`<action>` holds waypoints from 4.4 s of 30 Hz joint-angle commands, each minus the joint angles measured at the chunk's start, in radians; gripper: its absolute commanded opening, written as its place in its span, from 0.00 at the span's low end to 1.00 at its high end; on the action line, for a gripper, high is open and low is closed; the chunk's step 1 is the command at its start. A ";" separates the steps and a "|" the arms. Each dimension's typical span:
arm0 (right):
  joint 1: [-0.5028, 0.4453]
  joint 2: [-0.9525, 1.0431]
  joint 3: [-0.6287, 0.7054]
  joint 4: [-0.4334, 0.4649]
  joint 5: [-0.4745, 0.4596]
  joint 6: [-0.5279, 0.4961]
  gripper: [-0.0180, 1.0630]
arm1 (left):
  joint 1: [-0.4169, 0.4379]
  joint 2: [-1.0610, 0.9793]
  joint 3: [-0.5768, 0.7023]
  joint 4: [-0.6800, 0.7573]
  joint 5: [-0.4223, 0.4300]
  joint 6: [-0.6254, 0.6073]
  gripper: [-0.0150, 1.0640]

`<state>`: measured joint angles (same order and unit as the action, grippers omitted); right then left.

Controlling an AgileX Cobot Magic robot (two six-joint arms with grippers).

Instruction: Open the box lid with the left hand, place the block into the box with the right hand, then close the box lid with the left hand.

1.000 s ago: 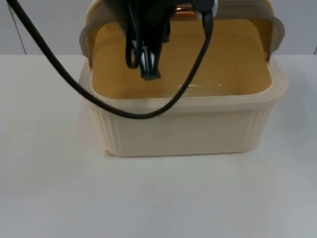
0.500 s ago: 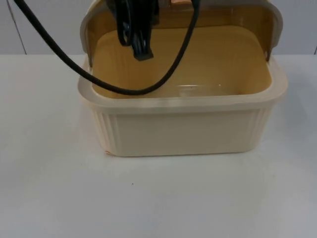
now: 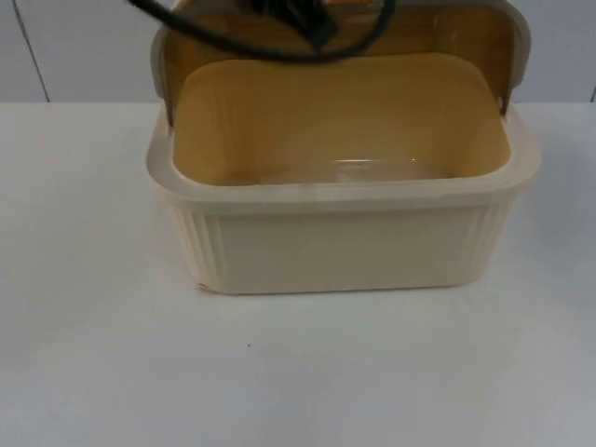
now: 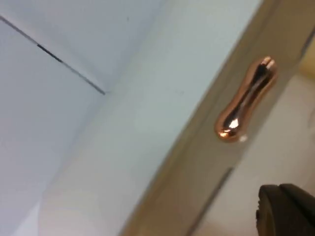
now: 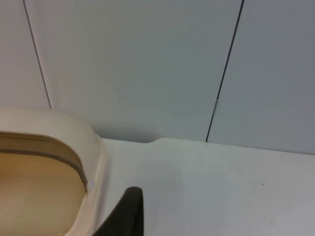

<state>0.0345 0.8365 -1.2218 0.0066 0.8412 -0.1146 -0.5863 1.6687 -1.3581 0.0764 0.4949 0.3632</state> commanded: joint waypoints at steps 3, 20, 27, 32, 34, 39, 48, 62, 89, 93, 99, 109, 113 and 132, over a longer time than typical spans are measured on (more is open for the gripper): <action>-0.002 -0.003 -0.005 -0.001 -0.014 -0.006 0.99 | 0.002 -0.141 -0.005 -0.133 0.034 -0.014 0.01; 0.000 -0.003 -0.005 0.023 -0.015 -0.006 0.99 | 0.416 -0.550 0.013 0.031 0.150 -0.310 0.01; 0.000 -0.003 -0.005 0.025 -0.018 -0.006 0.99 | 0.653 -0.550 0.209 -0.446 0.105 -0.034 0.01; 0.000 -0.003 -0.005 0.025 -0.018 -0.006 0.99 | 0.723 -0.550 0.294 -0.784 0.084 0.240 0.01; 0.000 -0.003 -0.005 0.025 -0.015 -0.006 0.99 | 0.727 -0.550 0.304 -0.771 0.079 0.241 0.01; 0.000 -0.003 -0.005 0.025 -0.013 -0.006 0.99 | 0.727 -0.550 0.308 -0.754 0.070 0.241 0.06; 0.000 -0.003 -0.005 0.025 -0.007 -0.006 0.99 | 0.727 -0.550 0.308 -0.716 0.053 0.069 0.98; 0.000 -0.003 -0.005 0.028 0.000 -0.006 0.99 | 0.727 -0.550 0.308 -0.716 0.005 0.069 0.98; 0.000 0.064 0.078 0.049 0.069 0.057 0.99 | 0.727 -0.550 0.308 -0.679 -0.011 0.077 0.98; -0.002 0.098 0.173 0.028 0.052 0.100 0.99 | 0.727 -0.550 0.308 -0.675 -0.007 0.077 0.98; -0.002 0.148 0.343 -0.046 -0.054 0.170 0.99 | 0.727 -0.550 0.308 -0.674 -0.005 0.077 0.98; -0.005 0.305 0.466 -0.209 -0.180 0.349 0.93 | 0.726 -0.550 0.308 -0.672 -0.003 0.077 0.98; -0.028 0.401 0.466 -0.211 -0.206 0.360 0.93 | 0.726 -0.550 0.308 -0.671 -0.001 0.077 0.98; -0.262 0.725 0.474 0.011 -0.327 0.319 0.93 | 0.726 -0.550 0.308 -0.663 0.014 0.077 0.98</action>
<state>-0.2184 1.5584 -0.7549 0.0101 0.5283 0.1874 0.1360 1.1224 -1.0562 -0.5944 0.5098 0.4369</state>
